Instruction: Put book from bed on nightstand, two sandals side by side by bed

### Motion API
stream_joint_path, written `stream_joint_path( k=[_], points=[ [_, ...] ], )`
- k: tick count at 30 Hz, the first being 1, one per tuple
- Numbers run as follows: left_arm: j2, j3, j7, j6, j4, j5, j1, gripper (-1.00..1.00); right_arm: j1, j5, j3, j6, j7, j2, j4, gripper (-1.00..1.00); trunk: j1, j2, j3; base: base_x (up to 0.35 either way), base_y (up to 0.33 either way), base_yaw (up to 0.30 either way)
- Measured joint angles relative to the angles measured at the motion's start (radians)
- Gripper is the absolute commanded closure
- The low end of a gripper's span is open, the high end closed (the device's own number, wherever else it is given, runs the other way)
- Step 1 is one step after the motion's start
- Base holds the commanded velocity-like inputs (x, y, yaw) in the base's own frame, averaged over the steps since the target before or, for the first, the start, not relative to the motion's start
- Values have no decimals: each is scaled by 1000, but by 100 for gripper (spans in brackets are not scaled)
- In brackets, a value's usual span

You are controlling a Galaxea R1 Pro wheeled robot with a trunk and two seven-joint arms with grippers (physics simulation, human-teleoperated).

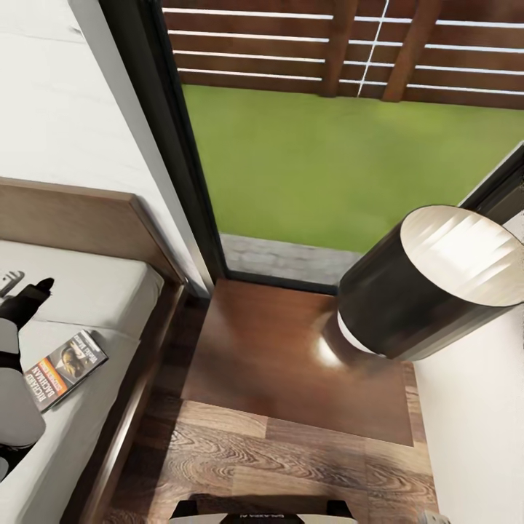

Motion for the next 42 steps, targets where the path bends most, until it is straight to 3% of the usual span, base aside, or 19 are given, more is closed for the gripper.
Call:
stream_joint_path(
  k=[8, 9, 10, 15, 20, 26, 29, 34, 42],
  points=[
    [0, 1, -44, -45, -45, 0, 0, -100, 0, 0, 0, 41, 45, 0, 1, -100, -31, 56, 25, 0, 0, 0],
    [0, 2, -54, -68, -59, 0, 0, -100, 0, -4, 0, 120, 337, 0, 0, -100, -35, 63, 28, 0, 0, 0],
    [0, 2, -55, -69, -59, 0, 0, -100, 0, -3, -1, 123, 372, 0, 0, -100, -38, 70, 31, 0, 0, 0],
    [0, 2, -55, -64, -56, -3, 0, -100, 0, -3, -1, 119, 374, 0, 0, -100, -58, 105, 47, 0, 0, 0],
    [0, 0, -54, -8, -53, -6, 0, -100, 0, -3, -2, 116, 374, 0, 0, -100, -77, 140, 63, 0, 0, 0],
    [0, -21, -51, 7, -49, -11, 0, -100, 0, -3, -2, 115, 374, 0, 0, -100, -77, 140, 63, 0, 0, 0],
    [0, -38, -51, 8, -48, -27, 0, -100, 0, -3, -2, 114, 374, 0, 0, -100, -77, 140, 63, 0, 0, 0],
    [0, -47, -51, 11, -48, -89, 0, -100, 0, -3, -2, 113, 374, 0, 0, -100, -77, 140, 63, 0, 0, 0],
    [-1, -48, -52, 12, -47, -100, 0, -100, 0, -3, -2, 112, 374, 0, 0, -100, -77, 140, 63, 0, 0, 0]
  ],
)
